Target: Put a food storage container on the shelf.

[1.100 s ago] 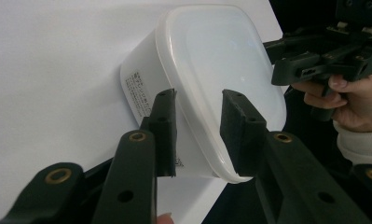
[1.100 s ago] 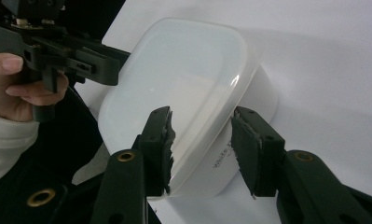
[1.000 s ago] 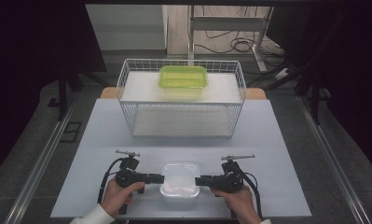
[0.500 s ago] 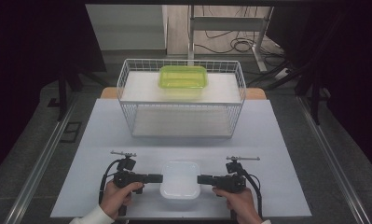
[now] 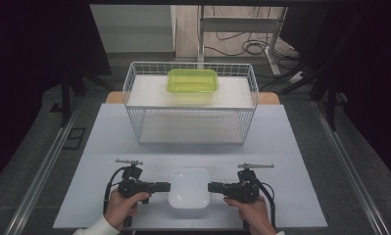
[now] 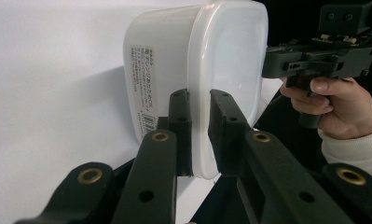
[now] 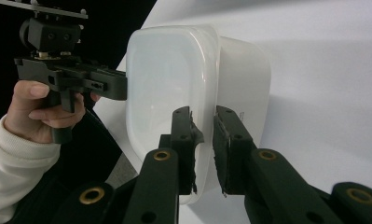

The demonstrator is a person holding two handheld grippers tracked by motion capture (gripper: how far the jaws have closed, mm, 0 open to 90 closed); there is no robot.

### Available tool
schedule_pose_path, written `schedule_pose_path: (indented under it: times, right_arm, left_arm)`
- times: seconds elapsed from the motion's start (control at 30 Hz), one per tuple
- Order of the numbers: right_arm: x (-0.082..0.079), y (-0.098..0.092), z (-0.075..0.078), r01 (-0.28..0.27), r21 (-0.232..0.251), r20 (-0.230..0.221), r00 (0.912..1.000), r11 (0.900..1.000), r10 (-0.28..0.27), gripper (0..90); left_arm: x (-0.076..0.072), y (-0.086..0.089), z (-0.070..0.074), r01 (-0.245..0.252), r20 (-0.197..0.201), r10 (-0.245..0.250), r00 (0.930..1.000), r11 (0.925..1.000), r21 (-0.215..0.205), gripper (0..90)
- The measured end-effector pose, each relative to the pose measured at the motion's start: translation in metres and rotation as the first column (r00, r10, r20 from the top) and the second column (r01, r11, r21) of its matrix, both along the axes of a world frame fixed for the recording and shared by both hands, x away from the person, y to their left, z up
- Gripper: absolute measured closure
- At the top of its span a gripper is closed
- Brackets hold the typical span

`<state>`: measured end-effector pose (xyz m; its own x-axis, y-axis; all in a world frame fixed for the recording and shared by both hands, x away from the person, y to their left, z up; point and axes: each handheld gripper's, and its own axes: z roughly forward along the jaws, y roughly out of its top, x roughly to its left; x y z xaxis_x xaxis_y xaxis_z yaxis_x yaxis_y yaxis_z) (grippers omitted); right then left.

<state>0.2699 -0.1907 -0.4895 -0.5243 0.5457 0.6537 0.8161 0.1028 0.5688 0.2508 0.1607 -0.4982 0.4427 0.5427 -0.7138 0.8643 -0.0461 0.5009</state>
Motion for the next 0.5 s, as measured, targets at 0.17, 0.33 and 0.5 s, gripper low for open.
schedule_pose_path:
  times: [0.17,0.33,0.5]
  right_arm:
    - [0.0,-0.001,0.002,-0.005,0.006,0.02,0.9998,1.0,0.004,78.7]
    - [-0.001,-0.003,0.008,-0.014,0.007,0.057,0.9983,1.0,0.013,78.8]
    - [-0.003,-0.003,0.016,-0.023,-0.001,0.111,0.9936,1.0,0.023,78.7]
  left_arm:
    - [-0.001,0.0,0.004,0.001,0.031,-0.001,0.9995,1.0,-0.001,80.4]
    - [-0.003,0.0,0.009,0.007,0.071,-0.007,0.9974,0.9999,-0.009,80.6]
    - [-0.005,-0.001,0.017,0.012,0.124,-0.012,0.9923,0.9999,-0.002,80.7]
